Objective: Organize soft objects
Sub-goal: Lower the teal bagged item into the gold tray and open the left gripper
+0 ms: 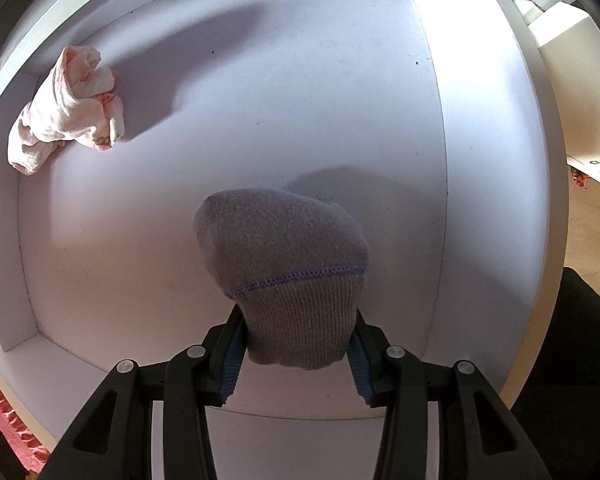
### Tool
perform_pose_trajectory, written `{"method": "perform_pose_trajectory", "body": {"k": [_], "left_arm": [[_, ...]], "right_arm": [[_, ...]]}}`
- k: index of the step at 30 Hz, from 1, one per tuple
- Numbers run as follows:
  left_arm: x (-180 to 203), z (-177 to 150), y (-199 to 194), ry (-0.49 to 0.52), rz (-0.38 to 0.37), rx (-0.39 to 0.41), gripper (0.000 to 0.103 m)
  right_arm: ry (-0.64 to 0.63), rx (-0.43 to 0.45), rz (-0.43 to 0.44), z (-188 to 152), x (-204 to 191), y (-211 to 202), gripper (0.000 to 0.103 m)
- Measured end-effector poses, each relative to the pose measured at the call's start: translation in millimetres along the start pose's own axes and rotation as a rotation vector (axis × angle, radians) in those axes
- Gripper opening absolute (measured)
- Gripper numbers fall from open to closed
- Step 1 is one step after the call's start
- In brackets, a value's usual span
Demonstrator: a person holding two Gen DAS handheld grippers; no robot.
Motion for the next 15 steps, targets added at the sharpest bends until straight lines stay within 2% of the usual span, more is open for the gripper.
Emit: {"method": "perform_pose_trajectory", "body": {"k": [8,15], "left_arm": [[4,0,31,0.139,0.008,-0.090,0.034],[-6,-14,41,0.130,-0.007,-0.124,0.034]], "right_arm": [[0.005,0.000,0.006,2,-1,-7,0.046],[0.007,-0.001,0.002,5,-6,-11,0.045]]}}
Point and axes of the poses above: each gripper's, at about its wrist camera, not at the fingertips, and y roughly the way its jaws point, x to its right, z to its top, the point moved 2 cm from there along y, roughly the way its jaws point, and after that the axes turned 1 degree about y, right-handed, at the moved point
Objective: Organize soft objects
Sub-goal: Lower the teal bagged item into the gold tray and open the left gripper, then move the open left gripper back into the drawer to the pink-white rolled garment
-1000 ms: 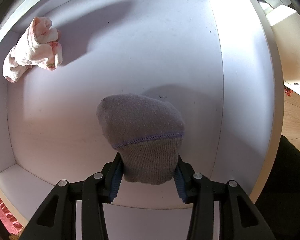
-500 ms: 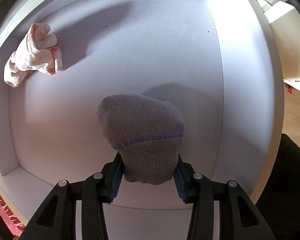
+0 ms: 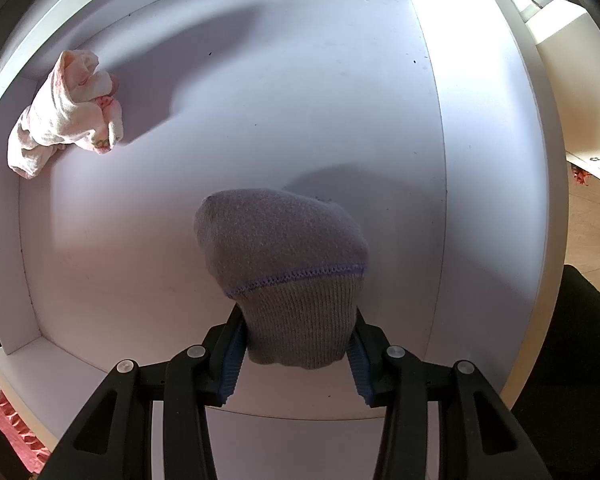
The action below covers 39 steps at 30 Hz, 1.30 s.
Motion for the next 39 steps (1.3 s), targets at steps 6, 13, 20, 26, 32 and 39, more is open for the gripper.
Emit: {"method": "perform_pose_trajectory", "body": {"k": [6,13,20,26,32,39], "left_arm": [[-9,-8,-1,-0.066,-0.017,0.009,0.036],[-24,-20,-10,-0.197,-0.071,0.057,0.045],[-47,-33,-38,-0.414,-0.092,0.227,0.064],[-30,-53,-52,-0.494,-0.137,0.353,0.071],[16,-70,-54,-0.413,-0.168,0.415,0.075],[78,-83,-38,-0.235,-0.169,0.377,0.087]], "right_arm": [[0.003,0.002,0.003,-1,-1,4,0.046],[0.002,0.002,0.004,-1,-1,6,0.046],[-0.001,0.003,0.003,-3,-1,10,0.046],[-0.008,0.004,-0.003,-4,0,13,0.046],[-0.013,0.005,-0.007,-5,-3,13,0.046],[-0.008,0.007,-0.003,-6,-5,13,0.046]]}}
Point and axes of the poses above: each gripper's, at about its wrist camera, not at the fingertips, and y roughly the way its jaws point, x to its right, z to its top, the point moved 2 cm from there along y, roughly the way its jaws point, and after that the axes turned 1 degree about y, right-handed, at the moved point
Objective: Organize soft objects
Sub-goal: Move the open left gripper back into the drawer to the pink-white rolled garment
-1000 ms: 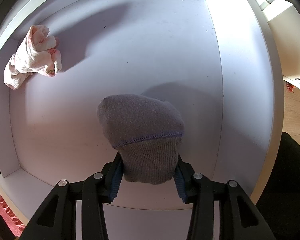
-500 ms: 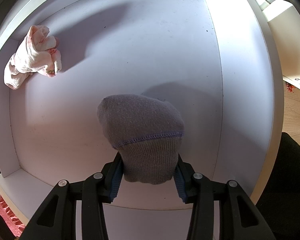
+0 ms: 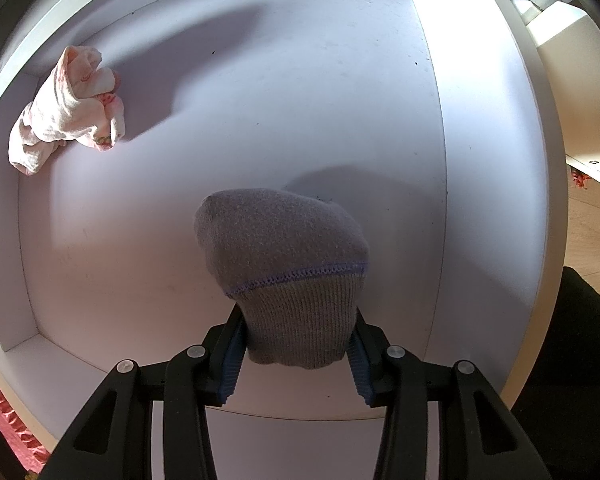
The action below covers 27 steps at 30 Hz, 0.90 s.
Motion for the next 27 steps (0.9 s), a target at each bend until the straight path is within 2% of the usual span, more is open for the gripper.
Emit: {"method": "perform_pose_trajectory", "body": {"k": [7,14,17,22,27], "left_arm": [[35,-45,50,0.105,-0.001,-0.170,0.088],[67,-87,113,0.323,0.086,-0.315,0.088],[73,-97,140,0.392,0.118,-0.354,0.088],[69,-99,185,0.449,0.157,-0.415,0.088],[62,-103,221,0.520,0.214,-0.439,0.088]], "right_arm": [[0.004,-0.001,0.004,0,-3,1,0.046],[0.005,0.005,0.008,-1,4,0,0.046],[0.006,0.009,0.008,-1,4,0,0.046],[0.002,0.012,0.003,-4,3,-1,0.046],[0.020,0.008,0.015,-7,6,0,0.046]]}}
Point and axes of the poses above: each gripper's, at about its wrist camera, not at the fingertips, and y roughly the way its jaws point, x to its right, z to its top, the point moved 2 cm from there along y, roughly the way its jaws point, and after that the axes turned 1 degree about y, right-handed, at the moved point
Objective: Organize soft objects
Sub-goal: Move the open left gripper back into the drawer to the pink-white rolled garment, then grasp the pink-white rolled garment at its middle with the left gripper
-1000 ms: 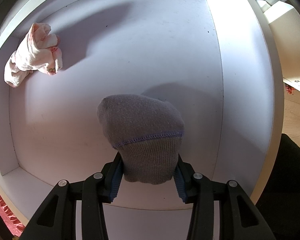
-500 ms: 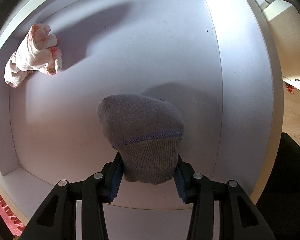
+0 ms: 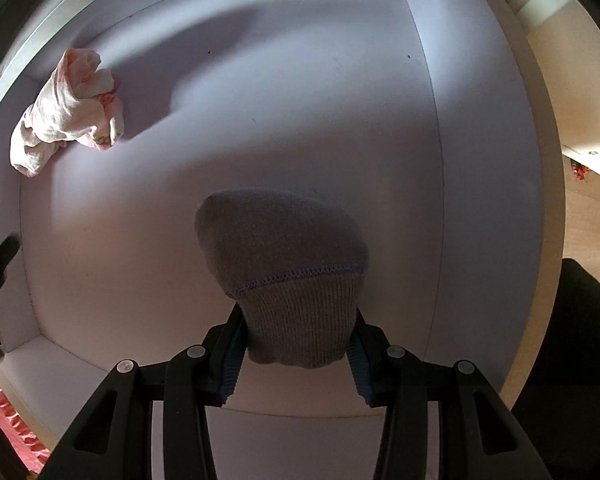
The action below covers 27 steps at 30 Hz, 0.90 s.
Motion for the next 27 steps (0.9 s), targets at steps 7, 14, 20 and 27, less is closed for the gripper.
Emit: {"method": "perform_pose_trajectory", "body": {"k": [7,14,20,27], "left_arm": [[-2,16,21,0.065,0.053,0.026,0.088],[-14,22,43,0.048,0.038,0.001,0.088],[-22,11,52,-0.042,-0.127,-0.051,0.088],[5,-12,30,-0.032,-0.265,-0.070,0.088]], "right_arm": [[-0.002,-0.002,-0.007,1,-2,1,0.046],[-0.008,-0.009,-0.005,-1,-5,2,0.046],[-0.005,-0.018,-0.002,1,0,1,0.046],[0.011,-0.017,0.004,-8,-2,3,0.046]]}}
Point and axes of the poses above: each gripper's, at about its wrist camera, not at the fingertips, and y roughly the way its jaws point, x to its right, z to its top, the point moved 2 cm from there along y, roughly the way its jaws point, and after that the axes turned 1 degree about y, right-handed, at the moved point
